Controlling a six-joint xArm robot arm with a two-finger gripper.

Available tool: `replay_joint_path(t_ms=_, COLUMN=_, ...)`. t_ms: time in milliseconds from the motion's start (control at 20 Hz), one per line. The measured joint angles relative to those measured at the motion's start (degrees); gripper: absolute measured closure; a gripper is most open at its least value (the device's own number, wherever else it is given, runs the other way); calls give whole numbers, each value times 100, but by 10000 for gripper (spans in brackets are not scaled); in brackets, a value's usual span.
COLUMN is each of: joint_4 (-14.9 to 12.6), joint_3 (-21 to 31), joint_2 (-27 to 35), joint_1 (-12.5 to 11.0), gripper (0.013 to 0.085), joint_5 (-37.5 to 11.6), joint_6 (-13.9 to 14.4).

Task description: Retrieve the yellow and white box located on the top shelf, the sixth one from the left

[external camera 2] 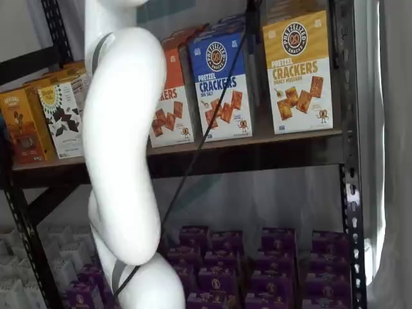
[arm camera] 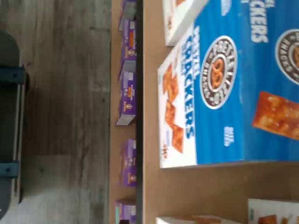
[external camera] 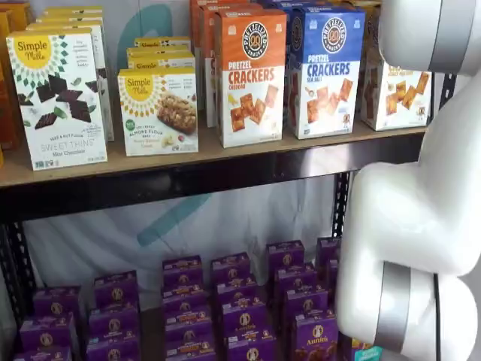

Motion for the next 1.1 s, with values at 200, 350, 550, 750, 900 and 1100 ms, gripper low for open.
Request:
replay_joint_path(t_ms=200, joint_4=6, joint_3=17, joint_2=81, joint_1=-9, gripper=130, joint_5=-355, joint_6=-71)
replay_joint_path(t_ms=350, joint_4=72, joint_3=66, joint_2=140, joint_1=-39, gripper=130, joint_5=-657, joint_6=-125)
replay_joint_path(t_ms=550, joint_4=7, joint_3=1, joint_2=293, joint_1=-32, gripper=130, joint_5=-926, joint_6=-215)
replay_joint_path(t_ms=750, joint_4=-195, joint_3=-137, joint_2=462, joint_1=26, gripper=130, joint_5=-968, joint_6=-275)
replay_joint_path(t_ms=900, joint_4=-305, joint_3=-138, joint_2=540, joint_1=60, gripper=130, joint_5=-1013, joint_6=-310)
replay_joint_path(t_ms=1100, joint_4=-594, joint_3=-123, joint_2=606, joint_1=169, gripper=130, joint_5=-987, joint_6=-340)
